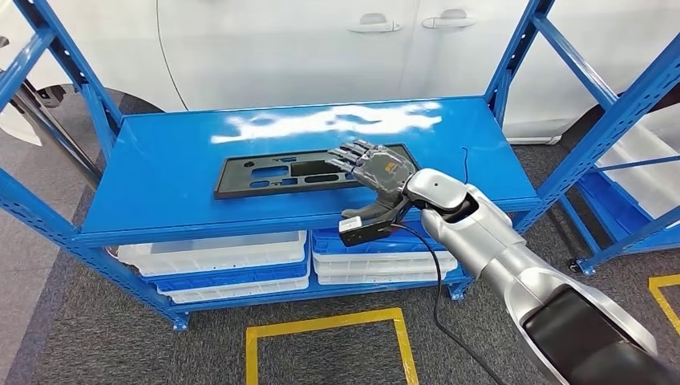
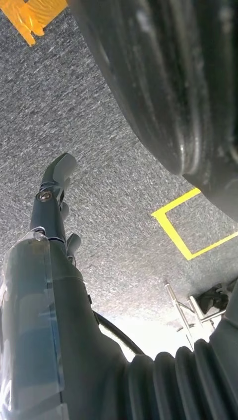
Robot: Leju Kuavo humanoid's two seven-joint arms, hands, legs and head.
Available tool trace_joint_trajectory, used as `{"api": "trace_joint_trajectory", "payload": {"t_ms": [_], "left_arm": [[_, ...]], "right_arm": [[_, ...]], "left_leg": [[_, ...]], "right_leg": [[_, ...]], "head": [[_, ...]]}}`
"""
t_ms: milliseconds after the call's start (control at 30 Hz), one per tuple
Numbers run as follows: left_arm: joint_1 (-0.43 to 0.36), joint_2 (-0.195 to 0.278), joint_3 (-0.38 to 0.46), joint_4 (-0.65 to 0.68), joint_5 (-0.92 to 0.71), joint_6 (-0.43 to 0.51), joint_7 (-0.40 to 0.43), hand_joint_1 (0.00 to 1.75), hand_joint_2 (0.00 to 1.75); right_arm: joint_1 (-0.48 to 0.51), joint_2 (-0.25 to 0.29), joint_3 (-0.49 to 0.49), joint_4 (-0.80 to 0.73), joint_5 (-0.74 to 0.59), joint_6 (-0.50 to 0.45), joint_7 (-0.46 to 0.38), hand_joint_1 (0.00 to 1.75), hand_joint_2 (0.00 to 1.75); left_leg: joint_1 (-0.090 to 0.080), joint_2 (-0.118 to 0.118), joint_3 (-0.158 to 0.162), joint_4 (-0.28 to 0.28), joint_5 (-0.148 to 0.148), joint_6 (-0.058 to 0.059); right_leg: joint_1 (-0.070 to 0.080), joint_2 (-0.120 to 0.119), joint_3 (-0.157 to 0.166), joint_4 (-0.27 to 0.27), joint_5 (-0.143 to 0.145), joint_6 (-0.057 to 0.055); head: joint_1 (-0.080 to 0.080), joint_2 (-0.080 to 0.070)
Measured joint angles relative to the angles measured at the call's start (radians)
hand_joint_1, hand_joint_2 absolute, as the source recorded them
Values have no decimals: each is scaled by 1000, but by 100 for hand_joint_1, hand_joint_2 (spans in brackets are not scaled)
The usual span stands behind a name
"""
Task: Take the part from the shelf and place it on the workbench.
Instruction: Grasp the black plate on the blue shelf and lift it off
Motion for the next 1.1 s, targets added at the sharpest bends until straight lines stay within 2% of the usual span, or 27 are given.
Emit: {"api": "trace_joint_trajectory", "payload": {"t_ms": [67,100,133,167,200,267,300,333,400,433,467,500,567,600,633,667,733,800,867,933,967,1000,1033,1100], "left_arm": [[0,0,0,0,0,1,0,0,0],[0,0,0,0,0,1,0,0,0],[0,0,0,0,0,2,0,0,0],[0,0,0,0,0,2,0,0,0],[1,0,0,0,0,2,0,0,0],[1,1,0,0,0,4,0,0,0],[1,2,0,0,0,4,0,0,0],[1,2,0,0,0,5,0,0,0],[1,2,0,0,1,7,-12,0,0],[1,2,0,0,1,8,-20,0,0],[1,2,0,0,1,8,-28,0,0],[1,2,0,0,2,9,-30,0,0],[1,3,0,0,2,8,-22,0,0],[1,2,0,0,2,7,-15,0,0],[1,2,0,0,2,6,-11,0,0],[1,2,0,0,2,6,-10,0,0],[1,2,0,0,2,6,-9,0,0],[1,1,0,0,2,6,-9,0,0],[1,0,0,0,2,6,-9,0,0],[1,0,0,0,2,5,-9,0,0],[1,0,0,0,2,5,-9,0,0],[1,0,0,0,2,5,-9,0,0],[0,0,0,0,2,5,-9,0,0],[0,0,0,0,2,4,-8,0,0]], "right_arm": [[0,0,0,-9,3,1,2,0,0],[-3,0,0,-12,5,1,3,0,0],[-5,0,0,-15,7,3,3,0,0],[-6,0,0,-16,8,4,4,0,0],[-7,0,0,-17,9,6,4,0,0],[-8,0,0,-19,9,8,4,0,0],[-10,1,0,-20,9,10,4,0,0],[-11,2,0,-20,9,12,5,0,0],[-12,4,0,-20,9,16,5,0,0],[-12,5,1,-20,9,17,5,0,0],[-11,5,2,-20,9,17,5,0,0],[-10,6,2,-20,9,17,5,0,0],[-11,6,3,-20,9,17,5,0,0],[-12,6,3,-20,9,17,5,0,0],[-13,6,3,-20,9,18,5,0,0],[-13,6,3,-20,9,18,5,0,0],[-12,6,3,-19,9,19,4,0,0],[-11,6,3,-19,9,19,3,0,0],[-12,7,3,-18,8,19,2,0,0],[-9,8,4,-17,8,19,2,0,0],[-7,8,6,-16,8,19,2,0,0],[-5,8,8,-14,8,19,1,0,0],[-4,8,9,-14,8,19,1,0,0],[-5,8,11,-13,8,18,1,0,87]], "left_leg": [[0,0,7,2,-6,-5],[-2,-1,9,4,-10,-9],[-3,-2,10,5,-12,-13],[-3,-3,10,5,-13,-18],[-4,-4,9,4,-14,-23],[-5,-2,9,6,-20,-34],[-5,-2,0,25,-31,-39],[-5,-1,-21,66,-52,-44],[-3,-3,-89,201,-107,-52],[-4,-5,-118,262,-125,-54],[-5,-7,-130,293,-124,-56],[-6,-7,-124,284,-103,-56],[-4,-2,-71,168,-24,-55],[-4,1,-46,107,6,-54],[-3,3,-27,57,19,-49],[-3,3,-20,32,17,-43],[-2,-1,-21,17,6,-28],[1,-2,-22,13,9,-17],[3,0,-19,10,11,-9],[2,0,-20,10,10,-4],[2,0,-19,11,9,-3],[1,0,-18,12,8,-3],[1,-1,-16,12,7,-3],[-1,-3,-11,13,3,-6]], "right_leg": [[-2,0,58,-130,70,-3],[1,1,90,-196,93,-7],[3,2,111,-242,105,-12],[6,3,121,-263,105,-18],[9,3,122,-267,102,-23],[5,3,126,-273,102,-34],[2,2,130,-277,103,-40],[-1,2,134,-281,103,-45],[-1,1,142,-283,98,-53],[-1,1,146,-283,95,-54],[-1,1,152,-282,91,-55],[-1,2,159,-282,87,-54],[0,4,171,-279,78,-50],[2,5,173,-275,74,-47],[5,6,169,-271,72,-43],[8,7,162,-269,72,-39],[11,8,149,-266,76,-29],[10,5,141,-248,64,-19],[6,2,102,-163,18,-9],[4,0,33,-29,-34,-2],[4,0,8,15,-41,0],[4,0,0,21,-28,-1],[4,0,13,-13,3,-3],[7,1,78,-153,74,-15]], "head": [[0,0],[0,0],[0,0],[0,0],[0,0],[0,0],[0,0],[0,0],[0,0],[0,0],[0,0],[0,0],[0,0],[0,0],[0,0],[0,0],[0,0],[0,0],[0,0],[0,0],[0,0],[0,0],[0,0],[0,0]]}}
